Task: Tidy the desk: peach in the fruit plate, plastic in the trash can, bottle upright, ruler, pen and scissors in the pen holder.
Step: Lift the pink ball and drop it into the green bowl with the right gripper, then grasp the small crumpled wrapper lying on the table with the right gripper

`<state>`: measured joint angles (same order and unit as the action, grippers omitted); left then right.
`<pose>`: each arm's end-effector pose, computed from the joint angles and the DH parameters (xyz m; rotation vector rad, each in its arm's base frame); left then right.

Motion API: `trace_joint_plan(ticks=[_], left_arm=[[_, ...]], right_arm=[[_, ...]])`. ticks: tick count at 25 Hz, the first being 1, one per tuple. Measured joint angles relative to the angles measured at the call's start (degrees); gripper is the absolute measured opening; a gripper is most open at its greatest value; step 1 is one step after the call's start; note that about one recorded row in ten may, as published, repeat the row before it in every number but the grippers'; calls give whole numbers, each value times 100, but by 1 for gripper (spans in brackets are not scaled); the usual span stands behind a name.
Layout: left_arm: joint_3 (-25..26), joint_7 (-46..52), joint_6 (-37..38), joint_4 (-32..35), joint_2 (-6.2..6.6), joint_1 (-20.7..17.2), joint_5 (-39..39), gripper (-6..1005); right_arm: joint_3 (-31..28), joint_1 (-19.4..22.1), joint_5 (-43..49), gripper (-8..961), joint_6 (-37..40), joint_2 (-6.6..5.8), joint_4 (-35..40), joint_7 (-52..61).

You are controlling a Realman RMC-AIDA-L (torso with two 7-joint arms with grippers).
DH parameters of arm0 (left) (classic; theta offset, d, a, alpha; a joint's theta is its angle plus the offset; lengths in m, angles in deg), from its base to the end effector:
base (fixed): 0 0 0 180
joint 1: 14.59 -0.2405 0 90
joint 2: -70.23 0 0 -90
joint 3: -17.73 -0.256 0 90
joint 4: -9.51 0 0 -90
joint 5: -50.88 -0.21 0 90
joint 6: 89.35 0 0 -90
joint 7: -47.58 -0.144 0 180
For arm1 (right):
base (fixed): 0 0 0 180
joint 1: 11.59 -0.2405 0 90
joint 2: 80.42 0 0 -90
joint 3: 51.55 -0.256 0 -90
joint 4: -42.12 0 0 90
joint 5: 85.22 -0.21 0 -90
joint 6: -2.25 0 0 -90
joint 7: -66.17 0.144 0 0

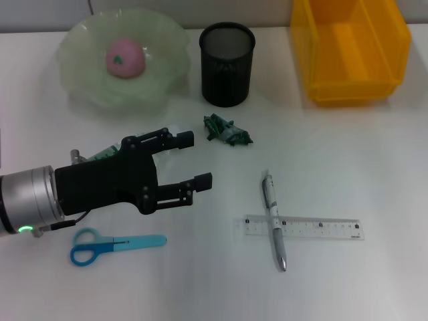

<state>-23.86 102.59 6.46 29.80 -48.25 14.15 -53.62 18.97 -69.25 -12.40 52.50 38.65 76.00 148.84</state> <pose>-0.2596 0.2865 -0.0334 -2.7214 -0.3599 -1.0283 0.0339 0.4641 -0.0270 -2.4753 0.3503 0.9866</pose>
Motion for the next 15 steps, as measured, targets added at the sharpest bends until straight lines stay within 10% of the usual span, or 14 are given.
trace_joint_plan(ticks=[7, 15], left_arm=[[-7, 1, 0, 18, 2, 0, -5, 770], [-10, 39, -2, 37, 9, 39, -41, 765]], right_arm=[[-368, 1579, 1752, 763, 2213, -345, 2364, 2485], [-1198, 1012, 4906, 762, 3880, -497, 2538, 3902]])
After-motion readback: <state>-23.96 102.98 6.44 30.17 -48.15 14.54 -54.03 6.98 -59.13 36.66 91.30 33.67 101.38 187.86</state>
